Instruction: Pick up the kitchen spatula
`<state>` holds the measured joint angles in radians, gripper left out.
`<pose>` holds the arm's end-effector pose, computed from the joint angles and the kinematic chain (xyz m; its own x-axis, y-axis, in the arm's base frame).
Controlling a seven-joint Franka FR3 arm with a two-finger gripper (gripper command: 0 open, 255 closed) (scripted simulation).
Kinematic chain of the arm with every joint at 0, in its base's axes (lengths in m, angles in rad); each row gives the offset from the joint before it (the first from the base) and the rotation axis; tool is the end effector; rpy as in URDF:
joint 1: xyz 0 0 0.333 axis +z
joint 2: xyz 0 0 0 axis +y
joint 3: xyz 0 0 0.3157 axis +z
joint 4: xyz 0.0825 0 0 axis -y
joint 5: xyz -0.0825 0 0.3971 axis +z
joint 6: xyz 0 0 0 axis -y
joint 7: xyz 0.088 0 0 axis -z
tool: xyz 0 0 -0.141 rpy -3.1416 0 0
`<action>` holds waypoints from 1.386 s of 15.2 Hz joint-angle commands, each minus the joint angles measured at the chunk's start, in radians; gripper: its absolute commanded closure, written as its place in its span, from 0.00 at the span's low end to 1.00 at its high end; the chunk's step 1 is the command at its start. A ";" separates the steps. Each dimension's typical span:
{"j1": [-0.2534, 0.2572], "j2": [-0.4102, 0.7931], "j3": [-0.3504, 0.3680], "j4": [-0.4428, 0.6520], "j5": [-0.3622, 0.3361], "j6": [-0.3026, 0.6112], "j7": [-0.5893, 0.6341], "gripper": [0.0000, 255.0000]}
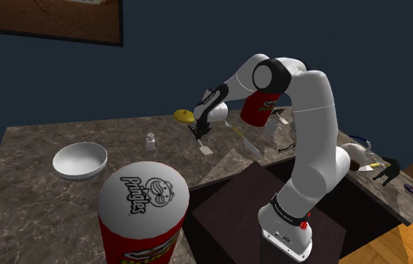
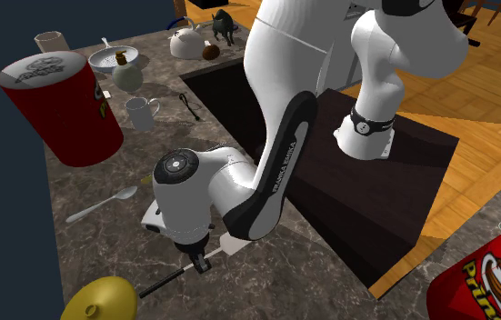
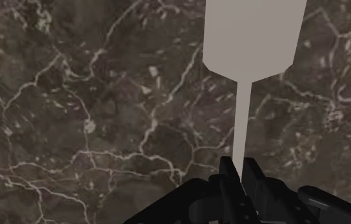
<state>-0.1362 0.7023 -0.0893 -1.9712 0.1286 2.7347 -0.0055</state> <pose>0.5999 -0.1432 0.0699 0.9491 -0.3078 0.0664 -0.3084 -0.9512 -0.0005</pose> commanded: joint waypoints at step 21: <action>0.022 -0.178 -0.029 -0.047 -0.026 -0.132 0.018 1.00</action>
<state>-0.1153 0.5306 -0.1167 -2.0175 0.1043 2.6095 0.0115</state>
